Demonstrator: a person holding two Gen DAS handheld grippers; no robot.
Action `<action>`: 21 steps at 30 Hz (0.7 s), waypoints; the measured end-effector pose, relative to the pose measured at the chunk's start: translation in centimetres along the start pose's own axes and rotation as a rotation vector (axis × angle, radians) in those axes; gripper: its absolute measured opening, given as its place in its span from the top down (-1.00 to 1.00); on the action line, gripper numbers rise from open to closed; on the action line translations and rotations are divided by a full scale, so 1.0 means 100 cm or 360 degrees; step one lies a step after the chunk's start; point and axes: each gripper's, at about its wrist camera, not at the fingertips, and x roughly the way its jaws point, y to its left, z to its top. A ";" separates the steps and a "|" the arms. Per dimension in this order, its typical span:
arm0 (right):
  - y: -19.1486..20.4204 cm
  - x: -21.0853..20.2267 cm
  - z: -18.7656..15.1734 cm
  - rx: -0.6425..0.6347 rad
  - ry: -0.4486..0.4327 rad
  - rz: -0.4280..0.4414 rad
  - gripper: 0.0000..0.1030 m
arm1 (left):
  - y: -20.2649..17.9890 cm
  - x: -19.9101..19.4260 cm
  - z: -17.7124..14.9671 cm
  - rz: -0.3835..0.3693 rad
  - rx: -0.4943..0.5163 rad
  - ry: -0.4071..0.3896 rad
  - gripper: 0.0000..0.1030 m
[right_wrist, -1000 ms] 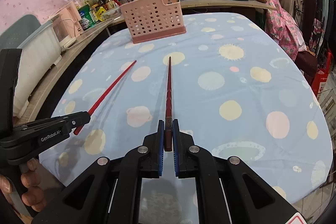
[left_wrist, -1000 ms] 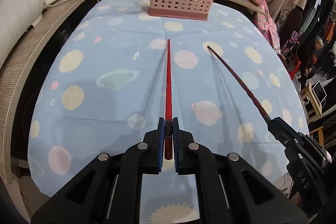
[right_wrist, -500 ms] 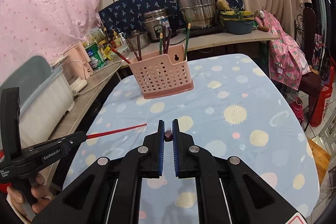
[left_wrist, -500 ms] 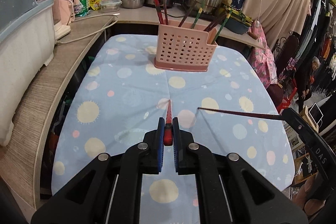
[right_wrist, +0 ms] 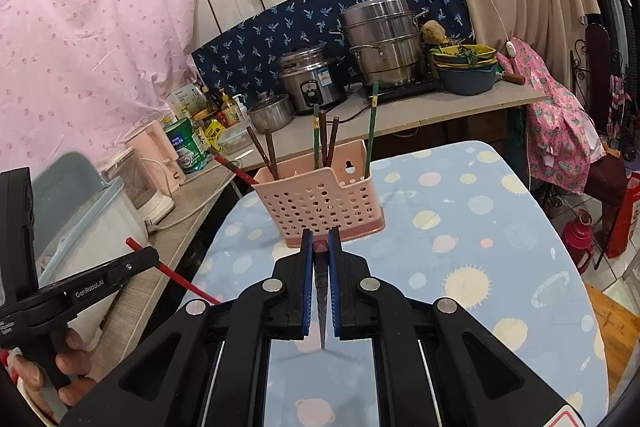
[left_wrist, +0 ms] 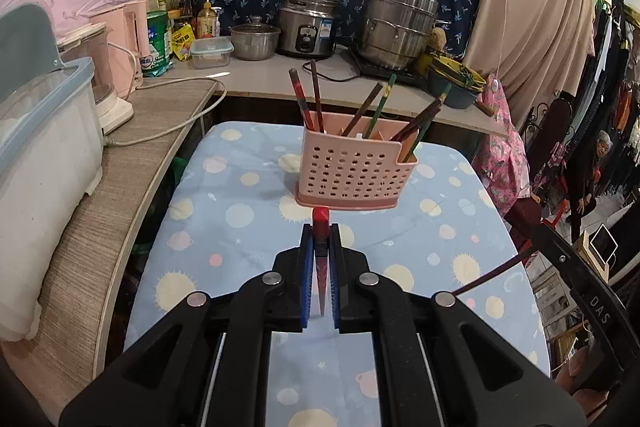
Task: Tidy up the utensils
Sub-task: 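Lift both chopsticks up into the pink basket and open both tools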
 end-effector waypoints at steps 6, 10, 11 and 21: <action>0.006 0.007 0.036 -0.0010 -0.0085 0.0024 0.86 | -0.002 -0.002 0.039 0.0016 -0.0006 -0.0108 0.86; 0.012 0.012 0.064 -0.0014 -0.0151 0.0053 0.86 | -0.004 -0.005 0.068 0.0013 -0.0013 -0.0179 0.86; 0.014 0.014 0.074 -0.0015 -0.0175 0.0065 0.86 | -0.004 -0.006 0.075 0.0014 -0.0015 -0.0199 0.86; 0.034 0.029 0.161 -0.0021 -0.0394 0.0106 0.86 | -0.011 -0.014 0.160 0.0039 -0.0050 -0.0454 0.86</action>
